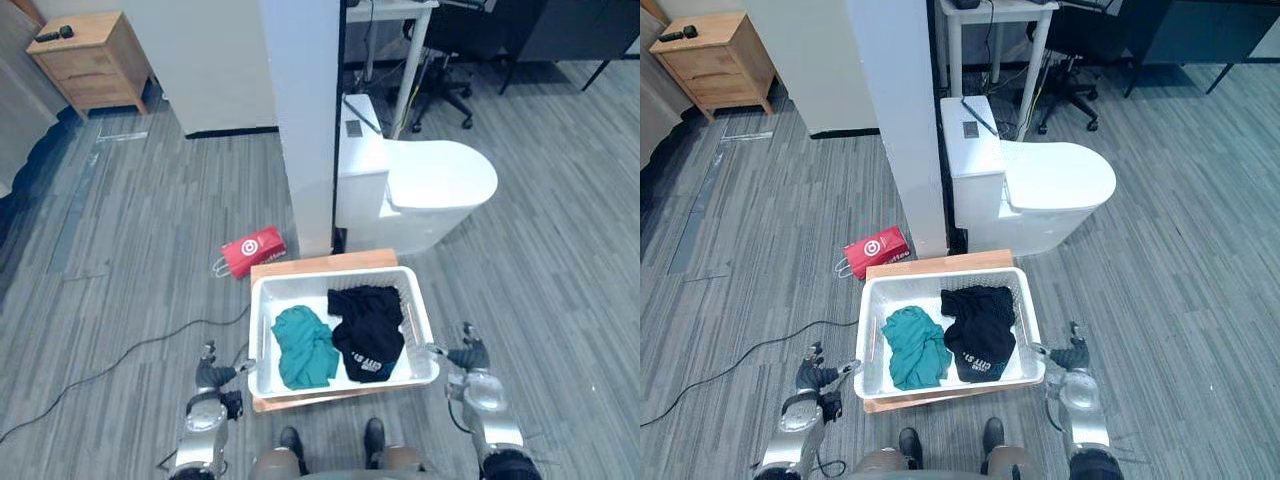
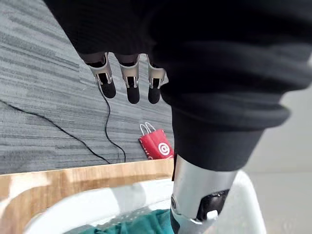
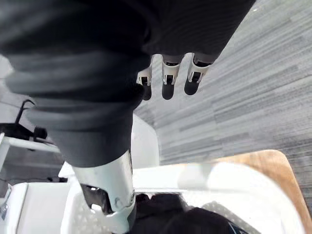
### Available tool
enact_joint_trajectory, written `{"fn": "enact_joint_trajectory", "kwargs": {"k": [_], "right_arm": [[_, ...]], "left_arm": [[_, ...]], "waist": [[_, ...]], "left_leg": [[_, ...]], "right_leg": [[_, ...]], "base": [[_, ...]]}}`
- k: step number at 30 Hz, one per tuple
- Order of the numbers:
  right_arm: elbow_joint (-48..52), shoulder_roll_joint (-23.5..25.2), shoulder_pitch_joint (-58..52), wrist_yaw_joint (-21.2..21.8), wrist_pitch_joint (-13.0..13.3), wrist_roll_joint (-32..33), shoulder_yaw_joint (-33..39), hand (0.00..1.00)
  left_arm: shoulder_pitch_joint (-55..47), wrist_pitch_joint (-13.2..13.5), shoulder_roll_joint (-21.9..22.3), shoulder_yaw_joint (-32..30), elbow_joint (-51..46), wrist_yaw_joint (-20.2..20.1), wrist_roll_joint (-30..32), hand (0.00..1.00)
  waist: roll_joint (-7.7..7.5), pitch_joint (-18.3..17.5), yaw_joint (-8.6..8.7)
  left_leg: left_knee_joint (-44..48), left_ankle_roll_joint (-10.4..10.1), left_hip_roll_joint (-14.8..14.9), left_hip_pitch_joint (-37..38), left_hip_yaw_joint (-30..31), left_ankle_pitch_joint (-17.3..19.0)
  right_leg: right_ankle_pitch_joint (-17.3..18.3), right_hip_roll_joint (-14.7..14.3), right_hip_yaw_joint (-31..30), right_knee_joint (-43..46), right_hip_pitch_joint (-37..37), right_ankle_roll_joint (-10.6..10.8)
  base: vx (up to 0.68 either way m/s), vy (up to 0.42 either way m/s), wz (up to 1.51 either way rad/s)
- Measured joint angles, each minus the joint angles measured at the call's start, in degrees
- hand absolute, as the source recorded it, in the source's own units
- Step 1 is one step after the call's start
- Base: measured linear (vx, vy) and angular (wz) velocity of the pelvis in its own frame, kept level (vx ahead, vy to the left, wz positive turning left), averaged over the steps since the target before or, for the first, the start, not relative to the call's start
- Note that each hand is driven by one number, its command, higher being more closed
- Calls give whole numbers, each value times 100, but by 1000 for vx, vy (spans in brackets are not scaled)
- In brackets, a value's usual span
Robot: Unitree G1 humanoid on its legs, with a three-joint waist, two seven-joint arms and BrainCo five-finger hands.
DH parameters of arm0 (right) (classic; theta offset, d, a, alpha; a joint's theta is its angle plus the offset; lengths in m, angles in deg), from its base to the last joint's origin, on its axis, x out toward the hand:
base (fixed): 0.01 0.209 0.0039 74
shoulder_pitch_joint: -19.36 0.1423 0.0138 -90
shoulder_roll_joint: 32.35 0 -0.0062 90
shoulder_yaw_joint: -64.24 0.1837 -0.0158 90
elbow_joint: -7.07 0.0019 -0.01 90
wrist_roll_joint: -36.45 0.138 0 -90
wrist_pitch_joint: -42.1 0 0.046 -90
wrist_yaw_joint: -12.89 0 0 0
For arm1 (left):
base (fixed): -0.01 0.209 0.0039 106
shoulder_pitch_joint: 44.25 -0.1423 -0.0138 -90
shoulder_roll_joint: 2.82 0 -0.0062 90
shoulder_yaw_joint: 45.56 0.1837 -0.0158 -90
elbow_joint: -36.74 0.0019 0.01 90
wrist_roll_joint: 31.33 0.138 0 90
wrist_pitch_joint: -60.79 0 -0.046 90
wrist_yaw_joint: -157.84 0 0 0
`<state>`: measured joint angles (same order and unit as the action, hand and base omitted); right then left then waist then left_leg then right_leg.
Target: Pick up the laundry basket with both hands and put the clothes into the washing machine.
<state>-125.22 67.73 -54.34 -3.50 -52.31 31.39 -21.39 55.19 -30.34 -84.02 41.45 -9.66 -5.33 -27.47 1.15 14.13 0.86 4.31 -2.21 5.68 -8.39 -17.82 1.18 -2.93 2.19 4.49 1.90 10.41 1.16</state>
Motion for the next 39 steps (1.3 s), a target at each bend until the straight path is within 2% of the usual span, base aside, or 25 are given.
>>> {"fn": "enact_joint_trajectory", "kwargs": {"k": [2,3,5,6,13,17,22,26,29,31,34,37,39], "right_arm": [[-412,3,396,-34,-62,-8,4,0],[-655,3,602,-59,-93,-20,12,0],[-730,13,890,-94,-106,-121,17,0],[-952,-22,1125,-101,-107,-217,21,100],[-1003,-93,1502,-138,-63,-325,20,100],[-550,-105,1287,-191,-44,-54,-3,100],[798,-38,215,-238,-80,64,13,100],[2117,124,-1127,-211,-104,8,74,100],[2788,267,-1858,-73,-128,-60,266,100],[3113,356,-2188,40,-152,-112,365,100],[3900,459,-2678,175,-143,-133,395,100],[4374,473,-2876,251,-140,-176,394,100],[4594,490,-2893,264,-133,-179,385,100]], "left_arm": [[341,-30,-4,111,195,82,61,0],[480,-39,-6,138,295,90,101,100],[679,-65,-73,202,400,113,144,100],[855,-84,-159,350,445,116,178,100],[1422,-67,-321,549,513,225,319,100],[1334,-64,-355,587,236,296,137,100],[330,-73,-266,581,-1004,324,-10,100],[-888,-124,64,581,-2145,189,-94,100],[-1505,-152,241,569,-2955,-23,-96,100],[-1795,-156,305,549,-3441,-178,-94,100],[-2144,-154,393,506,-3996,-327,-93,100],[-2214,-154,431,535,-4319,-421,-92,100],[-2206,-153,409,536,-4494,-425,-90,100]], "waist": [[-20,238,-4],[-28,344,-7],[-66,446,-5],[-64,519,-5],[-75,716,72],[-88,780,96],[-91,792,110],[-94,736,167],[-99,343,224],[-97,290,223],[-108,-31,327],[-178,-160,308],[-232,-235,310]], "left_leg": [[35,-2,2,-134,-4,-51],[65,-6,8,-215,-15,-52],[85,-33,2,-310,-13,-61],[169,-32,7,-375,10,-60],[374,-15,7,-704,211,-40],[363,-14,-19,-753,223,-37],[197,-3,-42,-573,164,-25],[177,52,-40,59,23,213],[176,66,-33,182,-99,358],[167,76,-19,457,-137,470],[140,93,-20,676,-438,590],[176,87,-7,936,-938,712],[404,74,110,1026,-1524,912]], "right_leg": [[-72,0,-42,1,131,-2],[-110,-4,-73,-2,210,8],[-163,1,-125,-2,323,36],[-195,11,-134,3,353,33],[-266,89,-59,49,553,35],[-270,107,-75,35,600,33],[-241,88,-145,-15,507,95],[-130,-9,-313,-146,-75,107],[-104,-27,-488,-212,-139,143],[-92,-54,-671,-220,-326,161],[-70,-51,-962,-234,-383,194],[-119,-109,-1422,-222,-400,259],[-172,-198,-1714,-276,-267,350]], "base": [[-208,-22,-8],[-125,-16,-8],[-121,-9,-13],[-96,2,-7],[-64,13,7],[-1,5,1],[110,10,-8],[178,30,-26],[137,23,-31],[87,33,-54],[19,36,-55],[-40,44,-82],[-100,34,-121]]}}
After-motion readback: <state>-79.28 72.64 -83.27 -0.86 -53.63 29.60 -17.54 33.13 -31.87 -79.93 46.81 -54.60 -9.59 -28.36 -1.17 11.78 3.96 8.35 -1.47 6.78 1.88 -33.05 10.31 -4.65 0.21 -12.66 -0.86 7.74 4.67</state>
